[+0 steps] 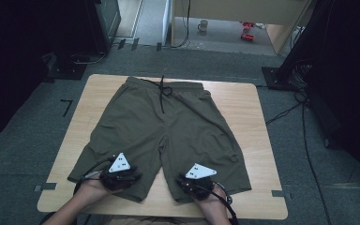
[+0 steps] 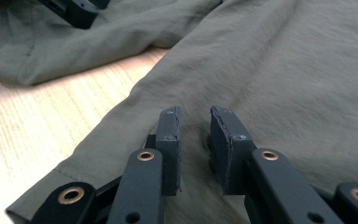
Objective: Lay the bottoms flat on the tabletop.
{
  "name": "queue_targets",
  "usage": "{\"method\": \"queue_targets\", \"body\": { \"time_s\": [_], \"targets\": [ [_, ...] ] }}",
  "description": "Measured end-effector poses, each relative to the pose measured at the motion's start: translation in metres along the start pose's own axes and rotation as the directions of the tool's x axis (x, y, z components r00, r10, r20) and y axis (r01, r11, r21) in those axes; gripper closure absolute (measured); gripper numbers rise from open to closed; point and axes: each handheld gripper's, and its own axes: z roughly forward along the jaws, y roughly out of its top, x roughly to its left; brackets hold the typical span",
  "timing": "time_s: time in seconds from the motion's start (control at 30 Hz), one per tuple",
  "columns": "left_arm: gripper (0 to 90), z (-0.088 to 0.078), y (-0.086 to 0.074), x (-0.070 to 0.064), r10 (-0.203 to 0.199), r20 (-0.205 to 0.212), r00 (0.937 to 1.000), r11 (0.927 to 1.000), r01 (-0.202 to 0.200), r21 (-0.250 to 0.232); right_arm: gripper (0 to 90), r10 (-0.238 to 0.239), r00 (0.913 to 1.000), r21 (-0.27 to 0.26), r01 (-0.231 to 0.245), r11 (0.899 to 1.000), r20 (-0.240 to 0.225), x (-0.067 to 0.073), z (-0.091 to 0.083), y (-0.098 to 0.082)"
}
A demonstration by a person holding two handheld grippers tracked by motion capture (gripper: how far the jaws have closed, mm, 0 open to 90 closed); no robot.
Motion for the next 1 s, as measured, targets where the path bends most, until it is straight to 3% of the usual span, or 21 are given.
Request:
{"method": "queue_targets", "body": {
  "time_s": [0.13,0.3,0.37,0.4,0.47,0.57,0.63,0.77,0.83,0.93,1.0],
  "targets": [
    [62.6,0.001,0.001,-0.006,-0.013,0.025,0.9996,0.9999,0.013,-0.001,74.4,-0.005,0.9999,0.002,0.005,1.0,-0.015,0.006,0.002,0.001],
    [62.3,0.001,0.0,-0.017,-0.024,0.092,0.9954,0.9997,0.023,0.01,74.4,0.034,0.9981,0.002,-0.034,0.999,-0.051,0.011,-0.002,-0.004],
    [60.1,0.001,0.002,-0.019,-0.003,0.1,0.995,0.9997,0.001,0.022,74.3,0.065,0.9943,0.011,-0.064,0.998,-0.085,0.011,-0.003,-0.004],
    [58.9,0.001,0.004,-0.017,-0.014,0.1,0.9949,0.9996,0.012,0.024,73.3,0.083,0.9918,0.02,-0.082,0.996,-0.097,0.009,-0.003,-0.003],
    [55.8,-0.005,0.008,-0.009,-0.032,0.075,0.9967,0.9987,0.035,-0.037,73.0,0.087,0.9912,0.021,-0.085,0.996,-0.1,0.004,-0.004,0.002],
    [54.4,-0.013,0.017,0.008,-0.072,0.023,0.9971,0.9923,0.074,-0.1,73.3,0.06,0.9973,-0.069,-0.062,0.996,-0.044,-0.008,-0.013,0.012],
    [54.7,-0.014,0.023,0.02,-0.097,-0.014,0.9951,0.9897,0.095,-0.107,73.3,0.055,0.9984,-0.086,-0.056,0.995,-0.01,-0.022,-0.015,0.023],
    [55.0,-0.008,0.035,0.038,-0.15,-0.046,0.9875,0.98,0.143,-0.139,73.5,0.061,0.9967,-0.13,-0.053,0.99,0.054,-0.055,-0.015,0.043],
    [55.0,-0.004,0.042,0.041,-0.158,-0.049,0.9862,0.9759,0.148,-0.16,73.3,0.063,0.9945,-0.149,-0.05,0.988,0.084,-0.069,-0.012,0.051],
    [54.8,0.007,0.055,0.039,-0.142,-0.046,0.9888,0.977,0.133,-0.167,72.8,0.046,0.9873,-0.158,-0.022,0.987,0.152,-0.087,-0.004,0.057],
    [54.4,0.015,0.063,0.038,-0.14,-0.044,0.9892,0.9764,0.131,-0.172,73.0,0.065,0.9814,-0.142,-0.039,0.989,0.181,-0.103,0.003,0.062]
  ]
}}
